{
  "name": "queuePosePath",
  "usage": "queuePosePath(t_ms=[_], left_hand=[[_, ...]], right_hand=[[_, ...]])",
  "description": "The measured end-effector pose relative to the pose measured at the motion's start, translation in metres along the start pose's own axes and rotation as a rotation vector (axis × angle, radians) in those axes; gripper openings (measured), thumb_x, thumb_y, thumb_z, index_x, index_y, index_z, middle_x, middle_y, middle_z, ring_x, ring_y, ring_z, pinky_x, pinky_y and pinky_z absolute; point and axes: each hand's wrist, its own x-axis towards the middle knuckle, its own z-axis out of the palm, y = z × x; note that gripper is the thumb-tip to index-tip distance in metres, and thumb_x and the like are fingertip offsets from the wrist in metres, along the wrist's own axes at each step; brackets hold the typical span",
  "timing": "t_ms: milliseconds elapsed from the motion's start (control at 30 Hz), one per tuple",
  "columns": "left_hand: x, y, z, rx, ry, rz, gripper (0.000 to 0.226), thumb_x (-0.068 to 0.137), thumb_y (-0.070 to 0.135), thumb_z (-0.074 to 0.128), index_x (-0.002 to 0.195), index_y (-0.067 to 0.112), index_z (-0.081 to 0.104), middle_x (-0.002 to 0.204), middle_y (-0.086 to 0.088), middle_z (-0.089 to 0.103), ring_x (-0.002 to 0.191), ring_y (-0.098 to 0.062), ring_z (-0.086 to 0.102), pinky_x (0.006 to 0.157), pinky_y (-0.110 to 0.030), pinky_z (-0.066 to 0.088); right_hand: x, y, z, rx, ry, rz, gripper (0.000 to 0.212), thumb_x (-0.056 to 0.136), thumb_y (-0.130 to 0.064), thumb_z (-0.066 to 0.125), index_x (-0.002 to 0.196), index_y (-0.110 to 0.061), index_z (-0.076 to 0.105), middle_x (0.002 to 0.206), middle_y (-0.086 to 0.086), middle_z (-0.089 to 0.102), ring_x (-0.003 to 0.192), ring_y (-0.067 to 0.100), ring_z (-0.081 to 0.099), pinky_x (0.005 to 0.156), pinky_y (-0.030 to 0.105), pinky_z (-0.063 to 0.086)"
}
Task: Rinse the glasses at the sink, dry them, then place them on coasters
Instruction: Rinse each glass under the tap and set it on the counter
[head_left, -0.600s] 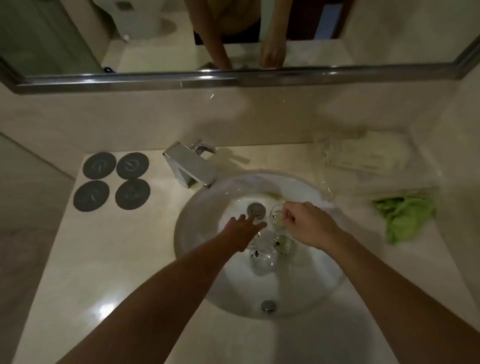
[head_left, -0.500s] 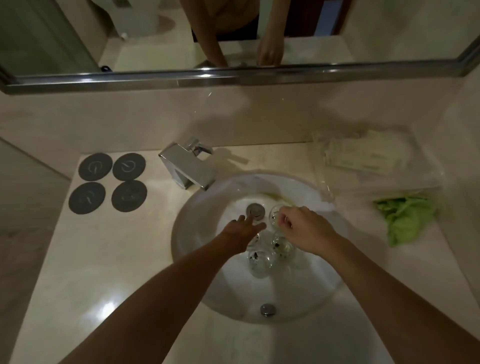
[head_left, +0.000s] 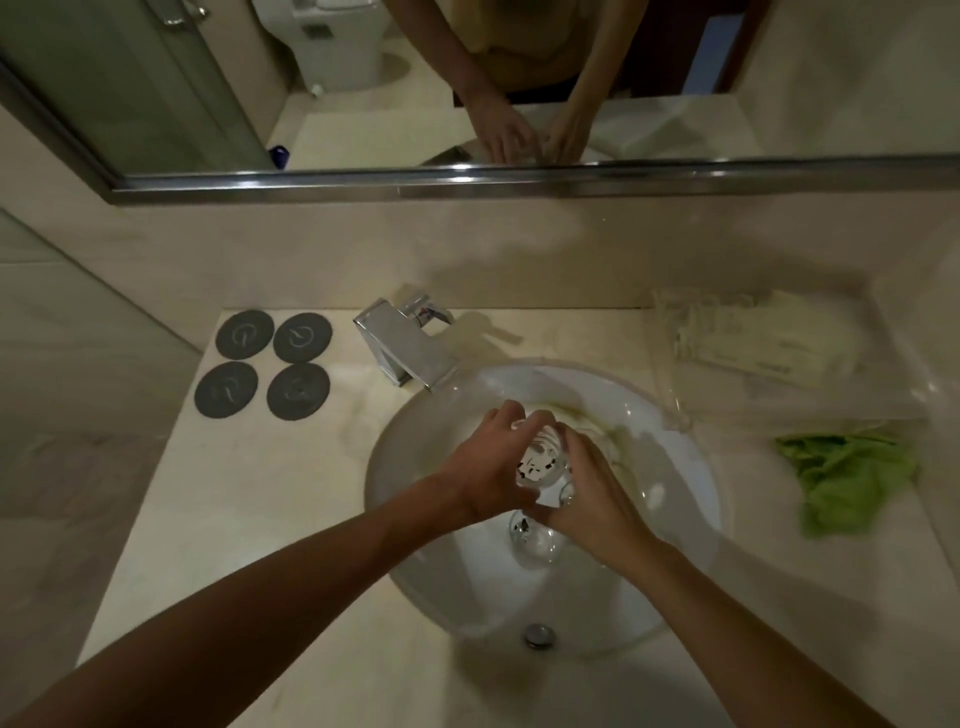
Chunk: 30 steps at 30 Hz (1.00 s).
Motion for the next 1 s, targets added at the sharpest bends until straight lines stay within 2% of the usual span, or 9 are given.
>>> queuePosePath(t_ms=[100, 233, 367, 467, 567, 667, 767, 867, 1000], left_hand=[[-0.004, 0.01, -0.008, -0.052, 0.033, 0.015, 0.082, 0.068, 0.033, 0.086, 0.137, 0.028, 0.043, 0.128, -0.004, 0.042, 0.115, -0.02, 0.043, 0.087, -0.031, 0.046], [-0.01, 0.008, -0.03, -0.075, -0.036, 0.087, 0.085, 0.07, 0.043, 0.086, 0.14, 0.028, 0.04, 0.127, -0.005, 0.05, 0.114, -0.022, 0.048, 0.09, -0.033, 0.05], [-0.008, 0.009, -0.079, 0.034, 0.046, 0.081, 0.055, 0.089, 0.037, 0.073, 0.136, 0.019, 0.05, 0.127, -0.001, 0.054, 0.083, 0.002, 0.047, 0.067, -0.006, 0.036], [0.008, 0.003, -0.115, 0.128, 0.253, 0.078, 0.036, 0.098, 0.024, 0.06, 0.131, 0.01, 0.055, 0.127, -0.006, 0.056, 0.097, -0.01, 0.053, 0.083, -0.016, 0.04], [0.039, -0.019, -0.132, 0.249, 0.286, 0.011, 0.038, 0.098, 0.018, 0.061, 0.134, 0.006, 0.056, 0.131, -0.012, 0.054, 0.116, -0.025, 0.055, 0.099, -0.035, 0.048], [0.064, -0.045, -0.13, 0.307, 0.205, -0.062, 0.03, 0.097, 0.013, 0.062, 0.125, 0.002, 0.062, 0.123, -0.015, 0.056, 0.106, -0.029, 0.061, 0.093, -0.042, 0.051], [0.078, -0.063, -0.128, 0.32, 0.163, -0.102, 0.017, 0.096, 0.002, 0.06, 0.111, -0.001, 0.067, 0.11, -0.014, 0.06, 0.089, -0.023, 0.06, 0.075, -0.03, 0.047], [0.088, -0.072, -0.134, 0.282, 0.141, -0.129, 0.012, 0.092, -0.006, 0.061, 0.101, -0.002, 0.068, 0.104, -0.015, 0.063, 0.081, -0.021, 0.055, 0.07, -0.031, 0.043], [0.097, -0.076, -0.133, 0.235, 0.176, -0.102, 0.006, 0.091, -0.001, 0.064, 0.086, -0.002, 0.067, 0.096, -0.016, 0.063, 0.081, -0.025, 0.059, 0.077, -0.04, 0.051]], right_hand=[[-0.005, -0.007, 0.01, 0.044, 0.181, 0.008, 0.1, 0.068, -0.026, 0.091, 0.149, -0.017, 0.034, 0.145, 0.003, 0.045, 0.134, 0.017, 0.043, 0.099, 0.023, 0.041], [-0.001, -0.014, 0.012, 0.078, 0.248, 0.001, 0.095, 0.063, -0.036, 0.091, 0.143, -0.018, 0.043, 0.136, 0.003, 0.056, 0.125, 0.018, 0.054, 0.098, 0.036, 0.051], [0.012, -0.015, 0.016, 0.1, 0.242, 0.015, 0.084, 0.062, -0.038, 0.089, 0.135, -0.03, 0.046, 0.126, -0.006, 0.06, 0.115, 0.017, 0.059, 0.093, 0.035, 0.052], [0.024, -0.017, 0.022, 0.091, 0.205, 0.039, 0.084, 0.062, -0.034, 0.09, 0.135, -0.029, 0.046, 0.129, -0.005, 0.059, 0.116, 0.017, 0.058, 0.094, 0.035, 0.051], [0.039, -0.023, 0.031, 0.078, 0.171, 0.002, 0.083, 0.064, -0.03, 0.09, 0.135, -0.022, 0.048, 0.129, -0.002, 0.06, 0.118, 0.018, 0.058, 0.096, 0.036, 0.051], [0.053, -0.032, 0.041, 0.054, 0.164, -0.02, 0.082, 0.063, -0.033, 0.09, 0.132, -0.023, 0.048, 0.126, -0.003, 0.062, 0.116, 0.022, 0.058, 0.093, 0.039, 0.052], [0.064, -0.041, 0.05, 0.046, 0.156, -0.036, 0.081, 0.063, -0.033, 0.09, 0.132, -0.025, 0.047, 0.124, -0.006, 0.063, 0.115, 0.02, 0.058, 0.095, 0.04, 0.05], [0.073, -0.048, 0.056, 0.042, 0.151, -0.049, 0.078, 0.066, -0.03, 0.089, 0.132, -0.02, 0.049, 0.125, -0.003, 0.064, 0.114, 0.017, 0.06, 0.092, 0.033, 0.05], [0.081, -0.057, 0.063, 0.032, 0.14, -0.037, 0.073, 0.071, -0.035, 0.084, 0.133, -0.02, 0.048, 0.126, -0.004, 0.063, 0.114, 0.014, 0.059, 0.084, -0.002, 0.03]])
